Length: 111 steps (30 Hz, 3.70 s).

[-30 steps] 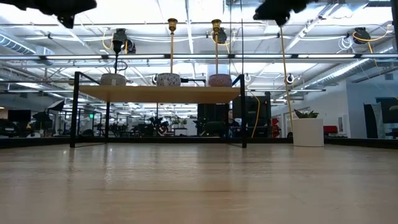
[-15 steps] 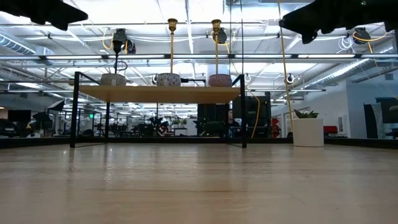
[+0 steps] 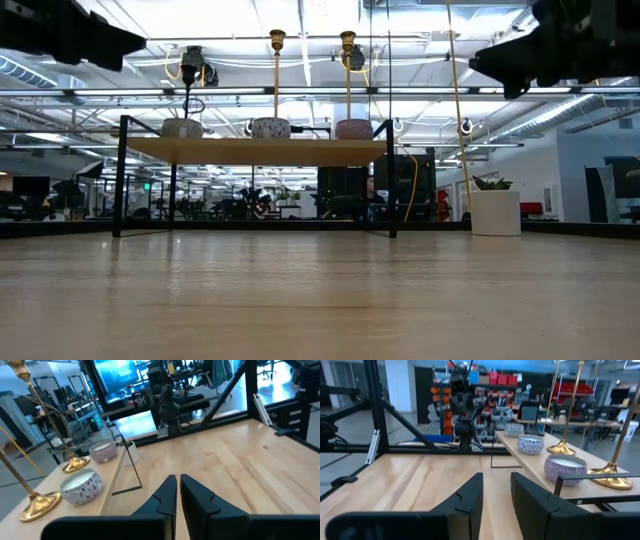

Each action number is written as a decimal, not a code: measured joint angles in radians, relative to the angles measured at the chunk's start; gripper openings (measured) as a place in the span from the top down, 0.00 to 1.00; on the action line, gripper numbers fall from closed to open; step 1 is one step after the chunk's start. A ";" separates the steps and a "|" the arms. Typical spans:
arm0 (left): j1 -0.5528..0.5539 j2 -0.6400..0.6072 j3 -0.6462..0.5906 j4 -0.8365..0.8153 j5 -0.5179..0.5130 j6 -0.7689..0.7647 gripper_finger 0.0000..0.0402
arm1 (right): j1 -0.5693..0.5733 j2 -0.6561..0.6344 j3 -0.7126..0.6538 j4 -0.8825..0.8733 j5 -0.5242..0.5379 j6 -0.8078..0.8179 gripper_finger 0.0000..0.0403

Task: Pick & Place candle stick holders
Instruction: Return to Home Position

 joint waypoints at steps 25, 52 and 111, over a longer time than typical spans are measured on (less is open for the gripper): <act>0.000 0.000 -0.289 0.393 0.018 -0.068 0.92 | 0.000 -0.049 -0.216 0.241 0.002 0.018 0.77; 0.000 0.001 -0.287 0.347 0.016 -0.189 0.92 | 0.000 -0.049 -0.217 0.241 0.002 0.015 0.77; 0.000 0.001 -0.286 0.350 0.016 -0.194 0.92 | 0.000 -0.049 -0.218 0.241 0.002 0.014 0.77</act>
